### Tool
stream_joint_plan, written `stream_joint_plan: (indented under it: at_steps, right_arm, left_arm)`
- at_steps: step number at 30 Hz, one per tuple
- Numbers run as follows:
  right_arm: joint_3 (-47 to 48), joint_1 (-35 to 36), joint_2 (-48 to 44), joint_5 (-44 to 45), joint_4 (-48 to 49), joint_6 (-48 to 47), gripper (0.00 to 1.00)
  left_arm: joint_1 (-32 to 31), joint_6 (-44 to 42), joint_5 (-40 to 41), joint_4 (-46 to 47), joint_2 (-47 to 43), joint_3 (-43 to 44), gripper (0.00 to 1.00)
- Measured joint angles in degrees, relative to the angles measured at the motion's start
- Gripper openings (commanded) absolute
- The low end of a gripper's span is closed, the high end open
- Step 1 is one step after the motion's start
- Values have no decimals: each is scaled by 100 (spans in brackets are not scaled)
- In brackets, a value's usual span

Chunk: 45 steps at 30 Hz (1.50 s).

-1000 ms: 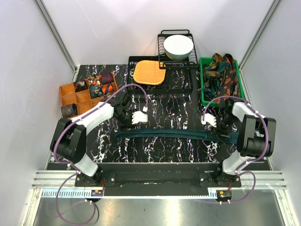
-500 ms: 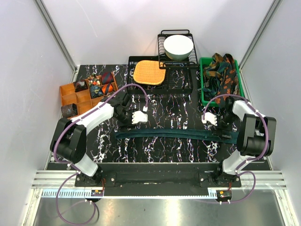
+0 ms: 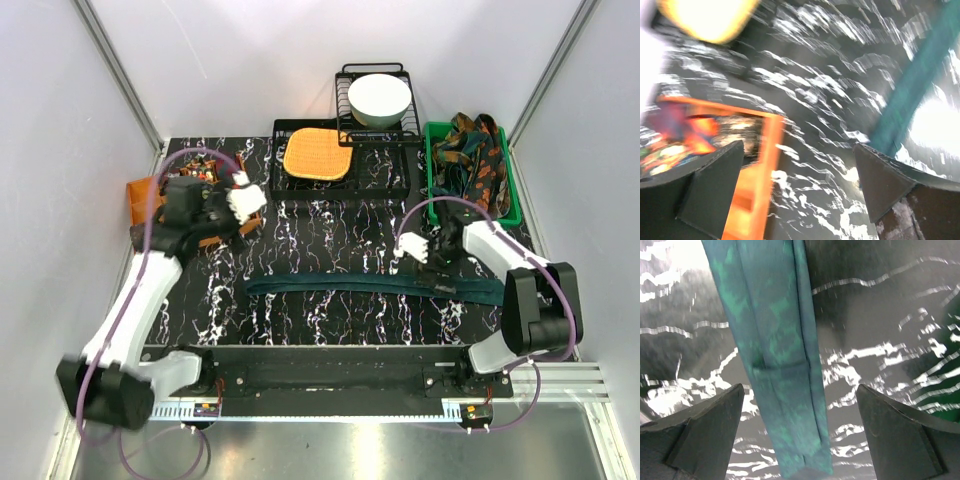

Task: Roll the ties
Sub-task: Roll the tie at the center of the board.

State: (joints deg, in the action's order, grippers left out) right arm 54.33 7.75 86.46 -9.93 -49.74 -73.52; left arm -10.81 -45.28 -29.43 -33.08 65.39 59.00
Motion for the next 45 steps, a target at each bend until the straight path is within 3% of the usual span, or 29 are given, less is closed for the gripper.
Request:
stream_joint_plan:
  at_steps: [4, 7, 15, 24, 27, 28, 32, 38, 45]
  right_arm:
    - [-81, 166, 186, 31, 245, 354, 100]
    - [-81, 175, 295, 46, 396, 527, 100]
    - [-94, 175, 341, 52, 522, 702, 100]
    - [-293, 190, 177, 81, 503, 625, 100]
    - [-315, 201, 267, 96, 494, 527, 88]
    - [-321, 201, 334, 125, 496, 479, 79]
    - [-378, 199, 479, 306, 490, 240, 61]
    - [-566, -90, 323, 492, 433, -177, 59]
    - [-756, -1453, 188, 883, 334, -1093, 58]
  left_arm:
    - [96, 1266, -4, 881, -903, -219, 99]
    - [85, 1836, -94, 1051, -938, -175, 99]
    - [101, 2476, -216, 431, 348, 435, 99]
    - [313, 2935, -531, 435, -846, -271, 99]
    - [385, 3077, -490, 608, -1386, -640, 99]
    - [389, 3121, -452, 684, -1502, -713, 99]
    - [389, 3158, -186, 861, -1556, -745, 99]
    - [415, 3163, 90, 800, -1073, -619, 99]
    - [444, 3154, -619, 544, -876, -358, 99]
